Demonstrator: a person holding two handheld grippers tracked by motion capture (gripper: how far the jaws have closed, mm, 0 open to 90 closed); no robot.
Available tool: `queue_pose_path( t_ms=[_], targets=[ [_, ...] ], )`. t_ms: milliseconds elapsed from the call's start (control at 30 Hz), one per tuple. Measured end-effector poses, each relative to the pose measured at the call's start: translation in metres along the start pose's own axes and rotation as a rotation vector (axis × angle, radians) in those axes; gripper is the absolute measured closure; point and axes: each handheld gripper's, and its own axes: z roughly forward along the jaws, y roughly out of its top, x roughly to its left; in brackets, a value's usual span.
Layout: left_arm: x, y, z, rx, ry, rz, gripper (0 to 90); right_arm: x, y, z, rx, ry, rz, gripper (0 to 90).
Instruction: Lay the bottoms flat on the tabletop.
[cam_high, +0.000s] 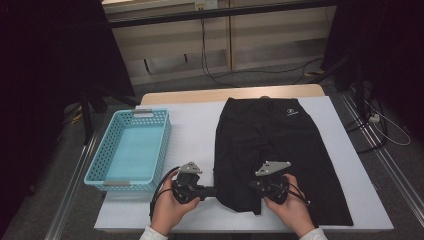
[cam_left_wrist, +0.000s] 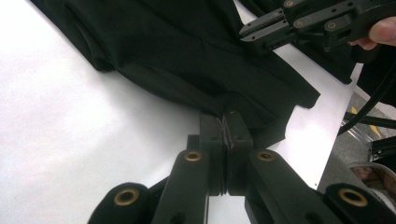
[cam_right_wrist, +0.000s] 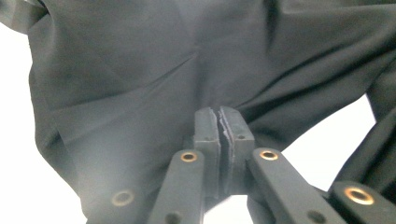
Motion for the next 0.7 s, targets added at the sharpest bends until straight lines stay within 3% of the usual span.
queue_pose_path(
  t_ms=[67,267,533,600,700],
  targets=[
    [0.000,0.000,0.000,-0.001,0.002,0.000,88.8,-0.002,0.001,-0.003,0.000,-0.018,-0.003,88.7],
    [0.000,-0.001,0.000,0.002,0.005,0.008,88.3,-0.018,0.001,-0.025,-0.087,0.001,0.070,88.6],
    [-0.001,-0.002,0.007,0.024,0.005,0.019,84.3,-0.045,-0.011,-0.037,-0.099,-0.027,0.162,88.4],
    [-0.001,-0.002,0.007,0.014,0.010,0.017,80.8,-0.047,-0.013,-0.038,-0.101,-0.024,0.174,88.4],
    [0.003,-0.002,0.007,-0.008,0.017,-0.003,67.6,-0.047,-0.014,-0.037,-0.097,-0.022,0.177,88.0]
  ],
)
